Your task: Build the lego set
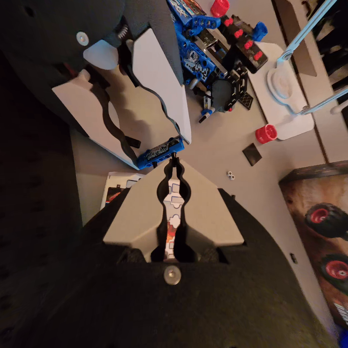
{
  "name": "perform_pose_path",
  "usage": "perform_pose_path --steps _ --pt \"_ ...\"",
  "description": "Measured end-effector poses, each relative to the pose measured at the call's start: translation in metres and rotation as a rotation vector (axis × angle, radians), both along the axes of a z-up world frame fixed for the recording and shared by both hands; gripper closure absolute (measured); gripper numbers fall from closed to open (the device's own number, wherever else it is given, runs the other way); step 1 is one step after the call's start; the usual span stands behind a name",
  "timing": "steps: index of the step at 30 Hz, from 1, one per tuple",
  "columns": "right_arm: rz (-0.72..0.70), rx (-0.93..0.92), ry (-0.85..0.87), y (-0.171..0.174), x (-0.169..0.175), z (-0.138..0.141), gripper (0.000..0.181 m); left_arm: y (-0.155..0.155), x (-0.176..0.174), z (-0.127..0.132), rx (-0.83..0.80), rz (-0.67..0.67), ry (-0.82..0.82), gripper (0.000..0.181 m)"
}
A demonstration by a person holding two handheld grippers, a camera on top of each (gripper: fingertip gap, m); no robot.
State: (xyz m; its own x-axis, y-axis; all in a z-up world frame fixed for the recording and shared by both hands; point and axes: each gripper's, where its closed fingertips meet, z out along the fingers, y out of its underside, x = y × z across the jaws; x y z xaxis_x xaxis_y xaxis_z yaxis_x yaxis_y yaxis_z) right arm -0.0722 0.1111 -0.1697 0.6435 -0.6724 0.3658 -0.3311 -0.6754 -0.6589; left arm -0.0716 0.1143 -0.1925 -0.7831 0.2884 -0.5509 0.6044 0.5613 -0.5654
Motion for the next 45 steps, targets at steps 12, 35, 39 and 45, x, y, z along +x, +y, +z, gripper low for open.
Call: perform_pose_path --steps 12,35,39,45 --pt "0.006 0.463 0.37 -0.005 -0.007 0.0 0.18 -0.004 0.002 0.006 0.012 -0.049 -0.259 0.12" --pt "0.054 0.18 0.404 -0.028 -0.028 -0.04 0.169 0.0 -0.007 -0.008 0.161 -0.084 0.17 0.12" --pt "0.052 0.191 0.352 -0.03 -0.027 -0.04 0.177 -0.001 -0.007 -0.008 0.157 -0.087 0.195 0.12" --pt "0.046 0.255 0.336 -0.028 -0.025 -0.034 0.179 -0.002 -0.009 -0.009 0.165 -0.094 0.232 0.119"
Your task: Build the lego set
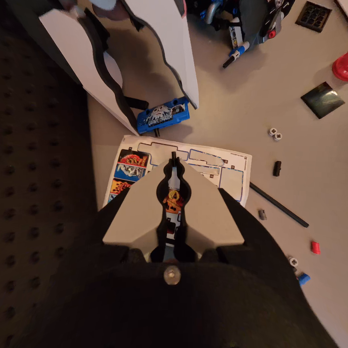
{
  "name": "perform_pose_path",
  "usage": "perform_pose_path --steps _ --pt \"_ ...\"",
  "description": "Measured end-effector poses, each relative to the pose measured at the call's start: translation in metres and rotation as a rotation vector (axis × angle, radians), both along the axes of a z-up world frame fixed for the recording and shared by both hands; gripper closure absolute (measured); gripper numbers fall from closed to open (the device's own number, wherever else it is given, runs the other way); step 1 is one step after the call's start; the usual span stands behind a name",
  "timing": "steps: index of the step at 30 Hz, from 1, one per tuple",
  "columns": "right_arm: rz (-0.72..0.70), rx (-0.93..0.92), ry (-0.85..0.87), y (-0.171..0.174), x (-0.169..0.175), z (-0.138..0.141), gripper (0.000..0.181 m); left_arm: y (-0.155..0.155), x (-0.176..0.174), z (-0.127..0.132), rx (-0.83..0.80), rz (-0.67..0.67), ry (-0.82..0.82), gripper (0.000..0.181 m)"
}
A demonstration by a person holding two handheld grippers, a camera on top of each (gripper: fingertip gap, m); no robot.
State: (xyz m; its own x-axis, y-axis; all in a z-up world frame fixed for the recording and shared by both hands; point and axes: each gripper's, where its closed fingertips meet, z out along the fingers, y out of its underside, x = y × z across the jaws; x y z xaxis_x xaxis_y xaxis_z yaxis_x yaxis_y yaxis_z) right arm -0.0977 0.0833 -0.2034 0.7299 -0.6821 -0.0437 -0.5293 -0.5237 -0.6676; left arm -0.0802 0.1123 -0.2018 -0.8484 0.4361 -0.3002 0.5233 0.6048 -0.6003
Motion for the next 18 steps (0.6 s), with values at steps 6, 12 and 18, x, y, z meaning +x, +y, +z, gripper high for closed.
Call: perform_pose_path --steps 6,12,18 --pt "-0.01 0.069 0.011 0.004 0.001 0.007 0.179 -0.001 -0.004 -0.004 0.056 0.002 0.124 0.109" --pt "-0.019 0.212 0.022 0.009 0.001 0.023 0.179 -0.01 -0.009 0.025 -0.103 -0.041 0.126 0.135" --pt "-0.002 0.333 0.052 0.015 -0.002 0.039 0.179 -0.019 -0.013 0.041 -0.254 -0.138 -0.196 0.166"
